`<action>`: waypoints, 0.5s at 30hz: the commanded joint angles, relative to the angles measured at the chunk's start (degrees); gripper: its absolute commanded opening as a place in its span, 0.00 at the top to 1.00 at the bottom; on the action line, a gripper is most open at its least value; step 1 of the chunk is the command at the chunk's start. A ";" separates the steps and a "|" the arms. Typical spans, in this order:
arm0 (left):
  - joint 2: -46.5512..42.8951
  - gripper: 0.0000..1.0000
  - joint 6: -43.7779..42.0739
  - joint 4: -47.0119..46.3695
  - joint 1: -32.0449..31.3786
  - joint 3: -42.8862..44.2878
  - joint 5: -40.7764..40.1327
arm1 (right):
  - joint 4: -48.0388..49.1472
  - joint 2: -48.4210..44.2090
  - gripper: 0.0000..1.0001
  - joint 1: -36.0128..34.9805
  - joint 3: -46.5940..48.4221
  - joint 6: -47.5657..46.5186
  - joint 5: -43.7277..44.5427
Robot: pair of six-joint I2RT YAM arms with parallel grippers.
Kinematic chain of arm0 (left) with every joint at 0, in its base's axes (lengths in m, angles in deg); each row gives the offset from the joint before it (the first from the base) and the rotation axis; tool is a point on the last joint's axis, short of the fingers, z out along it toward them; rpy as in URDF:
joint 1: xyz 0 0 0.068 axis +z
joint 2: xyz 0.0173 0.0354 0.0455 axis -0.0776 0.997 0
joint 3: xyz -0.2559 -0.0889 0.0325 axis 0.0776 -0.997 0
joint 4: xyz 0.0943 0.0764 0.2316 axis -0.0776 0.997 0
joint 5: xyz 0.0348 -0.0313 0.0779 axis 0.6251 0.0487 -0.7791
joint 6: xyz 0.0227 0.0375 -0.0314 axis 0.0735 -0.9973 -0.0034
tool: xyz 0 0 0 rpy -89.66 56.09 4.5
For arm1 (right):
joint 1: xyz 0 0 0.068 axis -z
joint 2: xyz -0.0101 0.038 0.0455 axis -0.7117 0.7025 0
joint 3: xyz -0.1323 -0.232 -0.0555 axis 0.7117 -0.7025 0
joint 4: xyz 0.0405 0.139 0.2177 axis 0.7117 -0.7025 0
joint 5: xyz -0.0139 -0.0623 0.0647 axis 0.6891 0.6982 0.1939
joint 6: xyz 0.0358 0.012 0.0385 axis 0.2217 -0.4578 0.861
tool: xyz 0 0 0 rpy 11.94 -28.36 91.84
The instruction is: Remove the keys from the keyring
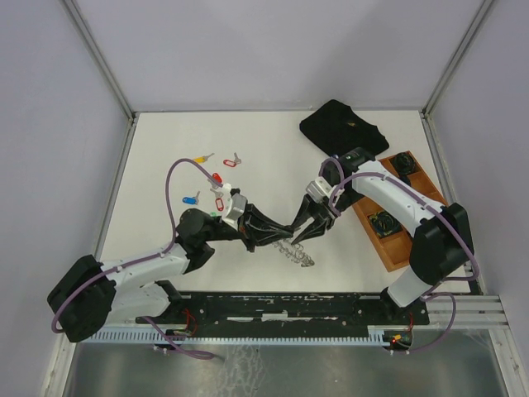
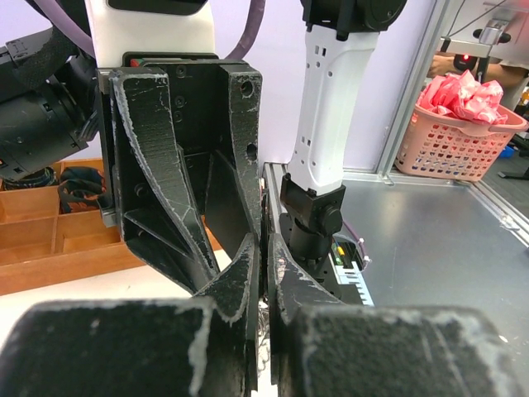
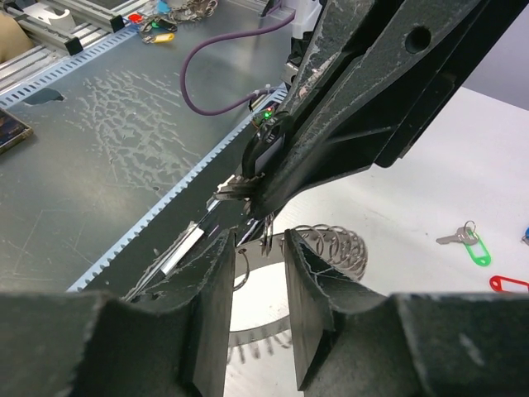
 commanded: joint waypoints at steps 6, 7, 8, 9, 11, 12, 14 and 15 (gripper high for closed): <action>0.35 0.97 2.63 -5.72 -0.42 3.06 -0.15 | -8.94 0.18 0.72 -0.24 2.76 0.12 -3.79; 0.34 0.97 2.67 -5.72 -0.35 3.05 -0.15 | -8.96 0.15 0.75 -0.25 2.91 0.21 -3.77; 0.27 0.97 2.67 -5.72 -0.38 3.00 -0.15 | -9.00 0.22 0.77 -0.30 3.02 0.42 -3.79; 0.27 0.97 2.65 -5.71 -0.48 2.98 -0.12 | -8.99 0.30 0.80 -0.30 3.18 0.65 -3.77; 0.20 0.97 2.59 -5.74 -0.44 2.85 -0.22 | -8.98 0.27 0.87 -0.27 3.44 1.21 -3.83; 0.18 0.97 2.59 -5.75 -0.44 2.79 -0.32 | -8.93 0.29 0.90 -0.35 3.46 1.42 -3.84; 0.02 0.97 2.43 -5.65 -0.39 2.61 -0.57 | -8.95 0.09 0.94 -0.33 3.72 1.84 -3.85; -0.06 0.97 2.37 -5.53 -0.43 2.56 -0.67 | -8.96 -0.01 0.94 -0.28 3.73 2.04 -3.79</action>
